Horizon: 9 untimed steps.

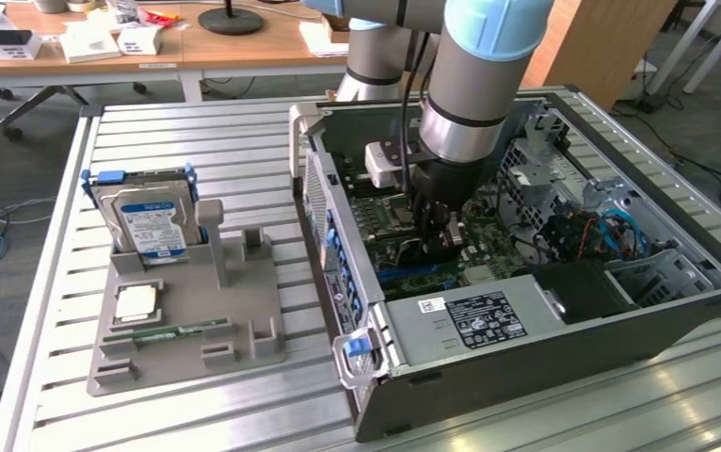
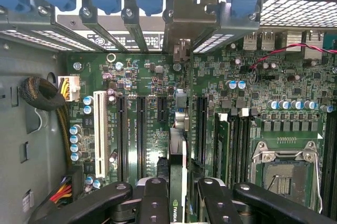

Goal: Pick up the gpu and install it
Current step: 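Insert the gpu into the slot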

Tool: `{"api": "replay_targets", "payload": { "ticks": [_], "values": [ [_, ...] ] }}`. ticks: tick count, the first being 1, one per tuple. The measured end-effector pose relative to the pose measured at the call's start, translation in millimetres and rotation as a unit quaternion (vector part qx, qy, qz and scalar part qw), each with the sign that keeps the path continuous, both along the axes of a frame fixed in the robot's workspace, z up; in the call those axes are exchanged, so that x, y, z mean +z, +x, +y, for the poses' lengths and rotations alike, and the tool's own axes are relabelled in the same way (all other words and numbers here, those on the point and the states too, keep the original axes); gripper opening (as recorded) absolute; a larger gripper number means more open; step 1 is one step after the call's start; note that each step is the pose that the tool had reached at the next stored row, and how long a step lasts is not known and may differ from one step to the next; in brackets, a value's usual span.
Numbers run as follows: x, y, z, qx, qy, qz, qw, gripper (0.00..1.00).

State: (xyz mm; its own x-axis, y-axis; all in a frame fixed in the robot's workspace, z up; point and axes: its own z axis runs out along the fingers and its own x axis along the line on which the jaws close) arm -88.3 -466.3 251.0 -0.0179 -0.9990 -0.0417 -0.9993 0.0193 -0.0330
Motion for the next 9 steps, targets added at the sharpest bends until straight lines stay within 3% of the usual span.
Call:
{"api": "replay_targets", "payload": {
  "ticks": [5, 9],
  "values": [
    [-0.7, -0.2, 0.1, 0.000, 0.0039, -0.0001, 1.0000, 0.26],
    [-1.0, -0.2, 0.0, 0.000, 0.0038, 0.0000, 1.0000, 0.26]
  ]
}}
